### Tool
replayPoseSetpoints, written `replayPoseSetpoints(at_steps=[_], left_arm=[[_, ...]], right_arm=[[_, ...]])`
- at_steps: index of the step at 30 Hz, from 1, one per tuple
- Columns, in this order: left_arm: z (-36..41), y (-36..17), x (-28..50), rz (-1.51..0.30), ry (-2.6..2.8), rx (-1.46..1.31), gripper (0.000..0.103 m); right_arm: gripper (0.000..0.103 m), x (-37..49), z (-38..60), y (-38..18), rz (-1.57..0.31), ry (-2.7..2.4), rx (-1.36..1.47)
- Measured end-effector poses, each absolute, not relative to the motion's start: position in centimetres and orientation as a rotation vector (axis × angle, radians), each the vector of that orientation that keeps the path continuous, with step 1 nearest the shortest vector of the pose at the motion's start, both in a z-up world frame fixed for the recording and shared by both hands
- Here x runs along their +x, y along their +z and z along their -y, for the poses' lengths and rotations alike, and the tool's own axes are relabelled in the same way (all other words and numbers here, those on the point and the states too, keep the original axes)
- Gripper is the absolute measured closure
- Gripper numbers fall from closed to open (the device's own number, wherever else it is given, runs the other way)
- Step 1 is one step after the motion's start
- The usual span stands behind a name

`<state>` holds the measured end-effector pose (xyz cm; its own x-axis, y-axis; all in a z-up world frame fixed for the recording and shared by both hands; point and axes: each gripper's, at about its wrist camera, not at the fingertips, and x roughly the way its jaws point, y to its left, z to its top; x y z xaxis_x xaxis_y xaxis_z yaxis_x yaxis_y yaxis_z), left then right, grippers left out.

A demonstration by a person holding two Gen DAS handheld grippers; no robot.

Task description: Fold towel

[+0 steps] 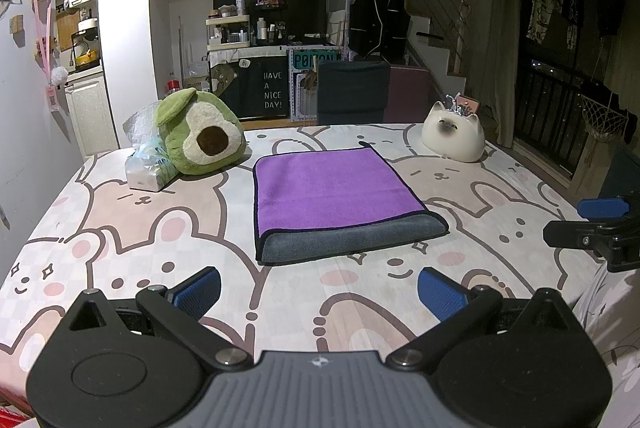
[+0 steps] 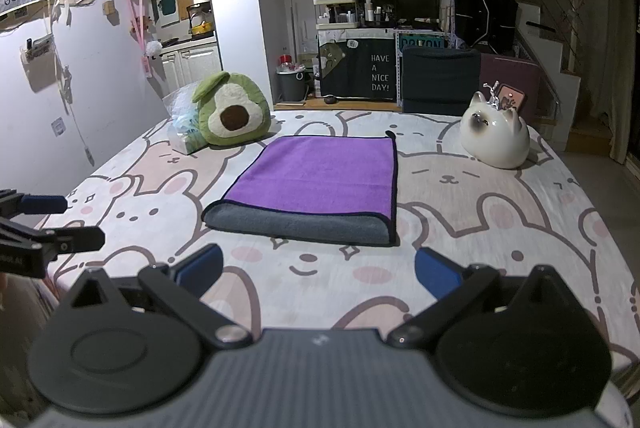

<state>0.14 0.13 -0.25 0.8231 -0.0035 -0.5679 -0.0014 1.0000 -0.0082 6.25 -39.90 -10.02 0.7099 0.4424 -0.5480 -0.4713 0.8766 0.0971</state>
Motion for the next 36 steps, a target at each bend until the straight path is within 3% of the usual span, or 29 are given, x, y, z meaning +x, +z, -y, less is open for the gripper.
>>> replayPoseSetpoints(at_steps=[36], left_arm=[[-1.7,2.0,2.5,-0.622,0.045,-0.070,0.000]], right_arm=[[0.000,8.0,40.1,-9.0,-0.626,0.516,-0.019]])
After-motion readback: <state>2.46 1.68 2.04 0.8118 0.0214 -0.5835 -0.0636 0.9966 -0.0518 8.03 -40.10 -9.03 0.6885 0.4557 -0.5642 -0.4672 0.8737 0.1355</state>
